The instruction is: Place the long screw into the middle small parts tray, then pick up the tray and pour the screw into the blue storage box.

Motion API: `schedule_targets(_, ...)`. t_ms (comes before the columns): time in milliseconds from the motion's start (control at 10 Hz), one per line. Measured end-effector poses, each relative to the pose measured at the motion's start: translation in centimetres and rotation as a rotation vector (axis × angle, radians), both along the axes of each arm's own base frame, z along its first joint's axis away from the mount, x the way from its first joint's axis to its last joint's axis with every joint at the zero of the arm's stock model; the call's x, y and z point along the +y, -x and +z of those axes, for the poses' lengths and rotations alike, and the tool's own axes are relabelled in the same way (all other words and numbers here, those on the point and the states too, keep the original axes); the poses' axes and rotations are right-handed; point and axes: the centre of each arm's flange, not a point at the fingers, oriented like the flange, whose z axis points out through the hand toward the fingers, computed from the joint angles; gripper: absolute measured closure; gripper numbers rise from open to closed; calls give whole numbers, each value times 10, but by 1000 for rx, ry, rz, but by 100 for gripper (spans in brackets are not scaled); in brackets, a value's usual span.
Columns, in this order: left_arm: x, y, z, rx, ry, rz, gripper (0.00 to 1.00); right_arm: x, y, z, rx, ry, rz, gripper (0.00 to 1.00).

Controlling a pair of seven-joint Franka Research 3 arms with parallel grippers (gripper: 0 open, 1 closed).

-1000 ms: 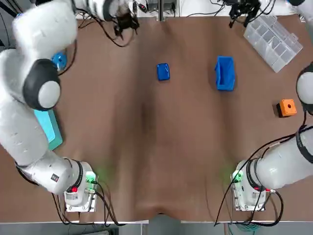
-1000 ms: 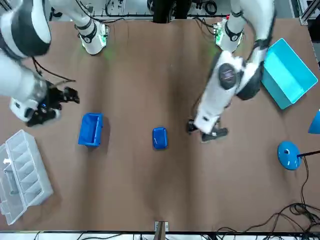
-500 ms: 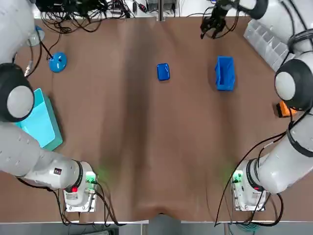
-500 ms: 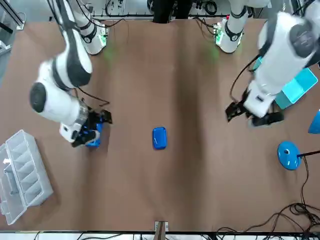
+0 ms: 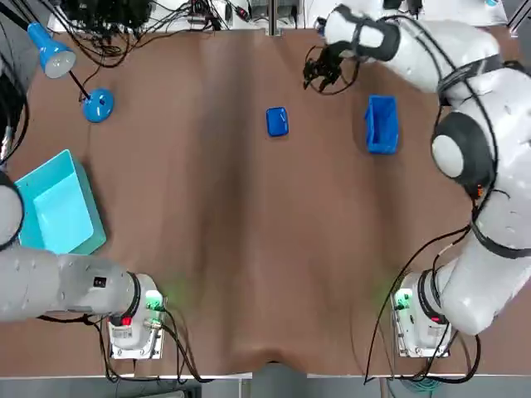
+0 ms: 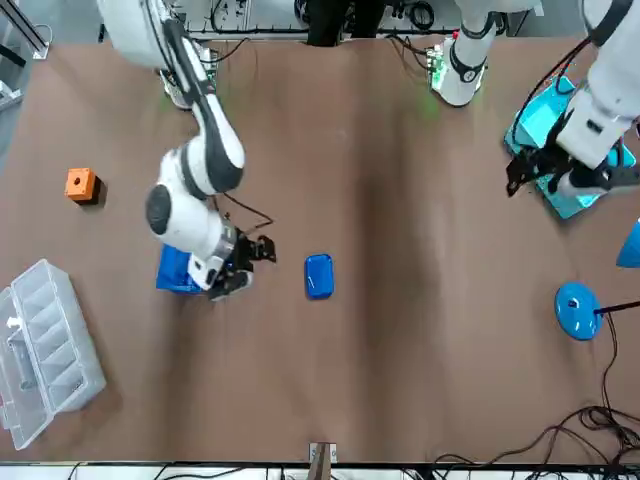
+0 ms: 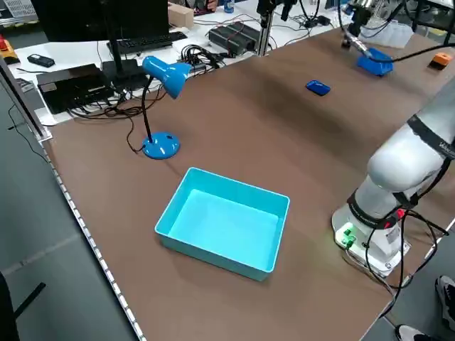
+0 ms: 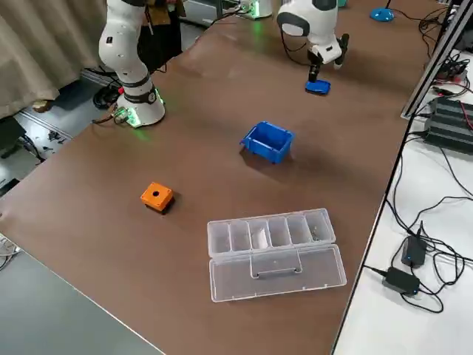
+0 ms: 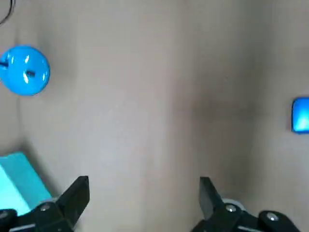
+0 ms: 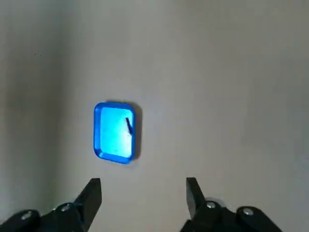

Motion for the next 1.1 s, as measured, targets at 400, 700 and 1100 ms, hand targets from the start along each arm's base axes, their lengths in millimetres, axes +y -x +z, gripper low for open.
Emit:
schedule_targets(400,19,8,12,20,-4,16,0,68,35,-82,-14,-39,-74,39)
schedule_targets(700,23,-20,23,-3,1,2,0,80,44,-105,-35,-28,-95,41)
schedule_targets(1100,22,-50,18,26,4,-9,1,76,41,-109,-34,-21,-101,43)
